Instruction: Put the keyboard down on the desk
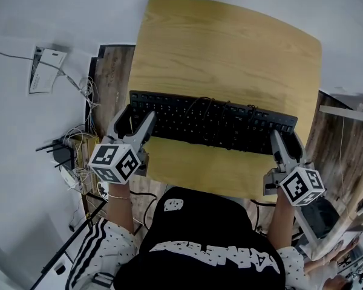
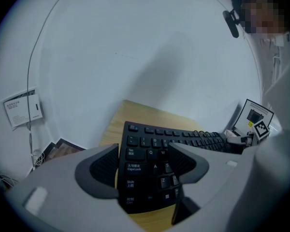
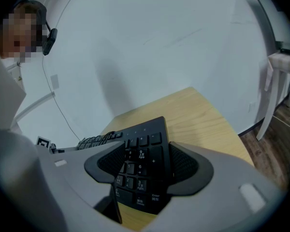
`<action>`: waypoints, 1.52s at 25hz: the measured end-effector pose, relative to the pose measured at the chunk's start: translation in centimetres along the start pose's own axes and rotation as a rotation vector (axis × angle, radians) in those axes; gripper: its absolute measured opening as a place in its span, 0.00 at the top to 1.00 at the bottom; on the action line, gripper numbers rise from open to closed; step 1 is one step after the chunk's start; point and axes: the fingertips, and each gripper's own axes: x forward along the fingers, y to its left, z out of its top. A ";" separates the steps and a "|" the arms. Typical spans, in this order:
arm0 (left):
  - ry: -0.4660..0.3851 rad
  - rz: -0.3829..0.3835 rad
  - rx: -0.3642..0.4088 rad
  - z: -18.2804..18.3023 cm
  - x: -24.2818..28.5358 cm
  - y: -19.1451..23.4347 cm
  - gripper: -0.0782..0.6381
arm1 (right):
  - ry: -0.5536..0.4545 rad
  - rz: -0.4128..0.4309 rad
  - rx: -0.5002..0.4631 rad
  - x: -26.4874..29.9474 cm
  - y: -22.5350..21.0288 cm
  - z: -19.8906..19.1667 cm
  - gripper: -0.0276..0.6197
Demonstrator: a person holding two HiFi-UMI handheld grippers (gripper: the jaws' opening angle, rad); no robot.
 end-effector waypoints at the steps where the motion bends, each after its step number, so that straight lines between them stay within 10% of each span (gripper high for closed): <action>1: 0.002 0.001 0.001 0.0 0.0 0.0 0.47 | 0.003 0.000 0.002 0.0 0.0 0.0 0.51; 38: 0.059 0.015 -0.010 -1.3 1.1 0.5 0.47 | 0.059 -0.036 0.025 1.0 -0.9 -1.3 0.50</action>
